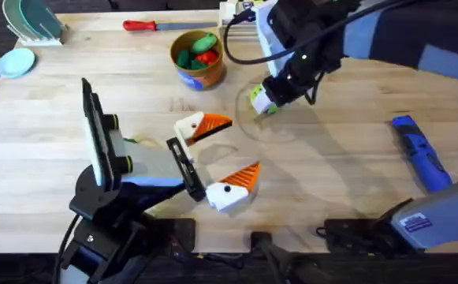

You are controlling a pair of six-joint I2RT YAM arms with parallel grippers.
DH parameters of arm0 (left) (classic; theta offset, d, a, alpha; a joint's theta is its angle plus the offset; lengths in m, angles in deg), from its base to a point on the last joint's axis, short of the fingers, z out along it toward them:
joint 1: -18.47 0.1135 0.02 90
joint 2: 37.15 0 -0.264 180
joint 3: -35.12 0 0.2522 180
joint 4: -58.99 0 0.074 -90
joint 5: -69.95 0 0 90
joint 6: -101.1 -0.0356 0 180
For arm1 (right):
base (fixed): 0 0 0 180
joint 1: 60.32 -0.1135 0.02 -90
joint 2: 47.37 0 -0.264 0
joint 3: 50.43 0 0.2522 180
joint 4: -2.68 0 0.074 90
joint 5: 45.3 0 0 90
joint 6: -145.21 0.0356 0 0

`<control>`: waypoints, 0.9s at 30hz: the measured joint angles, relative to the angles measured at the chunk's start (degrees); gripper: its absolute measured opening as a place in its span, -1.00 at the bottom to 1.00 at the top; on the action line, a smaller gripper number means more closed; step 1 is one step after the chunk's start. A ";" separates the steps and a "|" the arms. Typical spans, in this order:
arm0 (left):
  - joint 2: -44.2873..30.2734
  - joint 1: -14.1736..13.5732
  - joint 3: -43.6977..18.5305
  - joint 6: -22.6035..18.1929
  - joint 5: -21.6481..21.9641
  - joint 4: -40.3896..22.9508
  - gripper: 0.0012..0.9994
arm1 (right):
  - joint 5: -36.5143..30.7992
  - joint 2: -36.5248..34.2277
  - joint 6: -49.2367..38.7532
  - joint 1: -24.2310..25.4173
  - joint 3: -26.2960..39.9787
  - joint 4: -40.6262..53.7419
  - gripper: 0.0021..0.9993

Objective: Pick up the gripper from the table and insert it into the empty holder that is missing its gripper. Then pick up a screw, insert it into the mounting hole, and use the screwdriver to tighten it. Finally, clean up the table by picking up the vegetable and placing it into the bucket.

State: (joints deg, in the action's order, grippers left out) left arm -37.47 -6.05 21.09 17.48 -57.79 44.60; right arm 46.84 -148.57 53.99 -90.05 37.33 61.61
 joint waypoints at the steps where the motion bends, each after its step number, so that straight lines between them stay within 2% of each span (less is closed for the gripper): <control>1: 0.00 0.00 0.00 0.01 0.00 0.00 0.99 | -0.06 -0.31 0.07 -0.49 0.02 -0.59 0.00; 8: 0.00 0.00 0.00 0.01 0.00 0.00 0.99 | -4.13 -0.55 0.15 -3.10 0.00 -3.21 -0.12; 18: 0.02 0.00 0.00 0.01 0.00 0.00 0.99 | -7.29 -2.33 1.29 -3.26 0.00 -3.19 -0.27; 22: 0.00 0.00 0.00 -0.01 0.00 0.00 0.99 | -7.49 -3.43 1.48 -3.26 0.02 -3.17 -0.40; 27: 0.00 0.00 0.00 -0.01 0.00 0.00 0.99 | -8.28 -3.43 1.70 -3.26 0.03 -3.27 -0.72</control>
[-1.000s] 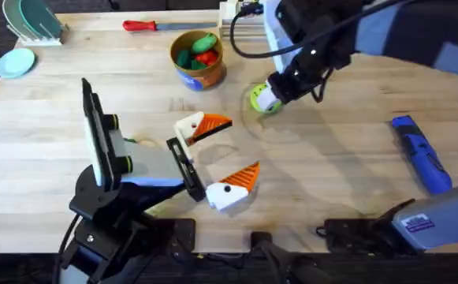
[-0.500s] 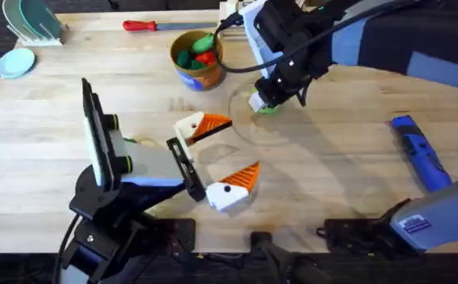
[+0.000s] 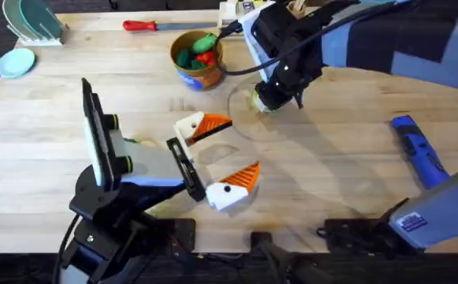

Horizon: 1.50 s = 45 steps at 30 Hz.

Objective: Pick up the gripper from the table and insert it into the empty holder that is missing its gripper. Then pick up a screw, insert it into the mounting hole, and use the screwdriver to tighten it. Finally, clean up the table by picking up the vegetable and placing it into the bucket.

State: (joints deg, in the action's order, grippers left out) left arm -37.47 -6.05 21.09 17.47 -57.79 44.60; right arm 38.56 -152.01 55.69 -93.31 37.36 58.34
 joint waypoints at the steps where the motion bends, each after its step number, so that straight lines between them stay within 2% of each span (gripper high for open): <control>1: 0.02 0.00 0.00 0.00 0.00 0.00 0.99 | -0.08 0.00 0.05 0.00 0.01 -0.03 -0.77; 3: 0.01 0.00 0.00 0.01 0.00 0.00 0.99 | -0.18 0.00 0.18 0.00 0.01 -0.16 -0.93; 5: 0.00 0.00 0.00 0.02 0.00 0.00 0.99 | -0.26 0.02 0.38 0.00 0.03 -0.12 -0.99; 35: 0.00 0.00 0.00 0.00 0.00 0.00 0.99 | -0.24 1.73 0.40 0.00 0.16 1.19 -0.99; 41: 0.00 0.00 0.00 0.00 0.00 0.00 0.99 | -0.21 2.20 0.39 0.00 3.19 5.60 -0.99; 45: 0.00 0.00 0.00 0.00 0.00 0.00 0.99 | -0.19 5.67 0.16 0.00 5.82 6.88 -0.99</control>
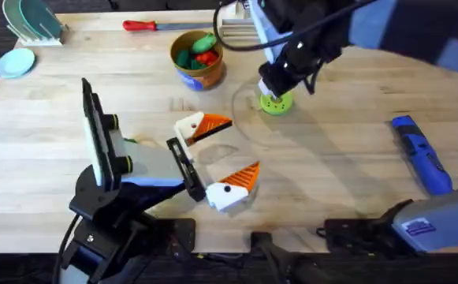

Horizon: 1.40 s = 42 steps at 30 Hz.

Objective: Pick up the gripper from the table and insert it into the empty holder that is missing its gripper. Then pick up a screw, insert it into the mounting hole, and use the screwdriver to tighten it. Finally, clean up the table by picking up the vegetable and placing it into the bucket.

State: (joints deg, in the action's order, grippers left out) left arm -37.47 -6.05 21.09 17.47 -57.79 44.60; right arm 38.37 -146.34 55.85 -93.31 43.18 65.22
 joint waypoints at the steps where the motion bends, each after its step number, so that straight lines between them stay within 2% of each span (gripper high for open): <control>1: 0.02 0.00 0.00 0.00 0.00 0.00 0.99 | 0.00 1.12 -0.22 0.00 0.64 0.34 -0.99; 8: 0.00 0.00 0.00 0.00 0.00 0.00 0.99 | 0.35 8.37 -1.96 -2.34 6.84 7.36 -0.99; 14: 0.00 0.00 0.00 0.00 0.00 -0.01 0.99 | 1.31 8.85 -2.20 -7.76 14.93 19.35 -0.99; 20: 0.00 0.00 0.00 0.00 0.00 0.00 0.99 | 5.11 8.72 -0.52 -12.53 22.84 21.60 -0.99; 24: 0.02 0.00 0.00 0.00 0.00 0.00 0.99 | 8.94 7.22 1.99 -14.62 26.80 23.98 -0.99; 31: 0.02 0.00 0.00 0.00 0.00 0.00 0.99 | 11.17 -0.36 4.46 -18.06 33.58 31.12 -0.99; 42: 0.00 0.00 0.00 0.00 0.00 0.00 0.99 | 11.98 -2.83 6.26 -22.62 35.50 29.33 -0.99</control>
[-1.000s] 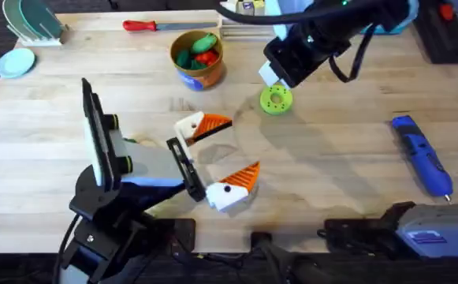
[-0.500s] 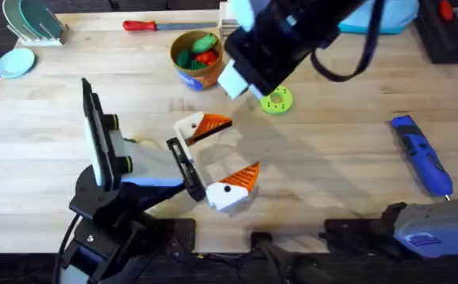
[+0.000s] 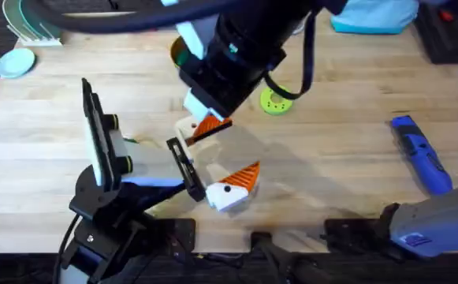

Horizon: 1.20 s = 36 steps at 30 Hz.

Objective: Pick up the gripper from the table and insert it into the empty holder that is missing its gripper. Then pick up a screw, insert it into the mounting hole, and use the screwdriver to tighten it. Finally, clean up the table by picking up the vegetable and placing it into the bucket.

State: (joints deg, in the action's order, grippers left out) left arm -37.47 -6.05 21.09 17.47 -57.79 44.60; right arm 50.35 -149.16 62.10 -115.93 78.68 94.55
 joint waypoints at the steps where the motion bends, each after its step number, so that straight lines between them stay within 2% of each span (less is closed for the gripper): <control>1: 0.00 0.00 0.00 0.00 0.00 0.00 0.99 | 0.00 0.00 0.01 -0.35 0.00 -0.53 -0.99; 36: 0.01 0.00 0.00 0.00 0.00 -0.83 0.99 | 0.20 -4.13 0.35 -1.60 0.11 -1.15 -0.99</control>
State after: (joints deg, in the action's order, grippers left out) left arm -37.45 -6.05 21.09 17.47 -57.79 43.77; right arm 50.55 -153.30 62.45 -117.53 78.79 93.40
